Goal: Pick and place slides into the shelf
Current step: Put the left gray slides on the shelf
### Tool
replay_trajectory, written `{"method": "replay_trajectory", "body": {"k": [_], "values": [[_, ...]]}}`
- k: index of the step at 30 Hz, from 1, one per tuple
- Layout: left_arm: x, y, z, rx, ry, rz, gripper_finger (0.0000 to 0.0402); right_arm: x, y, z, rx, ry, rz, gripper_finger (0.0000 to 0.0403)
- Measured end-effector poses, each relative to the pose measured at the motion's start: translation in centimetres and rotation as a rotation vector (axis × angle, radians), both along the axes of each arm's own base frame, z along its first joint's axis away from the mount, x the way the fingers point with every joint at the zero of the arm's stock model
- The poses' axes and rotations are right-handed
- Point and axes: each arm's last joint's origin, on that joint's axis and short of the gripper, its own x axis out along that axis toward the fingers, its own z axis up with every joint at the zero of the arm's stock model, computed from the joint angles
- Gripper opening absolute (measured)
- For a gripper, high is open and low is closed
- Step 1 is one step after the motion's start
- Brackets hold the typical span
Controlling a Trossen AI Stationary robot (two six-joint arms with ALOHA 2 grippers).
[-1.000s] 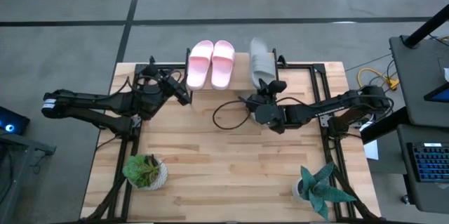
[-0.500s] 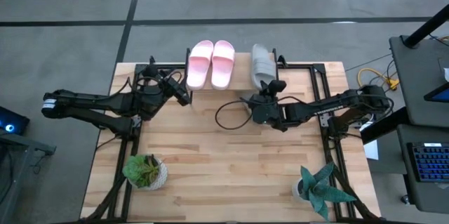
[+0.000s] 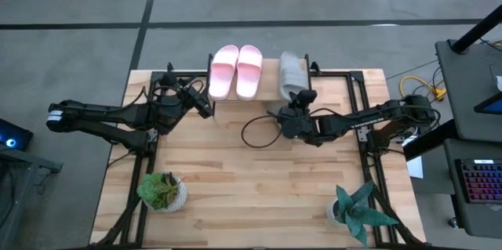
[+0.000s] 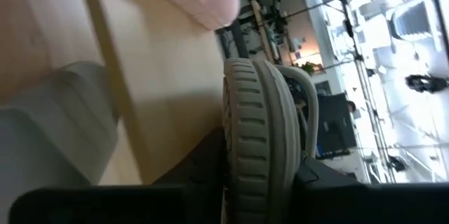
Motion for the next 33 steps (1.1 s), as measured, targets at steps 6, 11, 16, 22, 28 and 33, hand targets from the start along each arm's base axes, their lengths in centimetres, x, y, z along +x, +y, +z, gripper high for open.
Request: {"method": "replay_trajectory", "body": {"k": [6, 11, 16, 22, 28, 33], "values": [[0.0, 0.0, -0.1, 0.0, 0.003, 0.0, 0.0212, -0.3, -0.1, -0.6, 0.069, -0.003, 0.016, 0.0077], [0.0, 0.0, -0.1, 0.0, 0.004, 0.0, 0.0212, -0.4, -0.2, -0.8, 0.115, -0.008, 0.034, 0.0097], [0.0, 0.0, -0.1, 0.0, 0.004, 0.0, 0.0212, -0.3, -0.1, -0.9, 0.162, -0.02, 0.065, 0.013], [0.0, 0.0, -0.1, 0.0, 0.004, 0.0, 0.0212, 0.1, -0.1, -0.1, 0.197, -0.063, 0.072, 0.0164], [0.0, 0.0, -0.3, 0.0, 0.008, 0.0, 0.0212, 0.0, 0.0, 0.5, 0.255, -0.059, 0.064, 0.0191], [0.0, 0.0, -0.5, 0.001, 0.017, 0.0, 0.0212, -0.5, -0.1, 0.5, 0.273, -0.01, 0.032, 0.0214]]}}
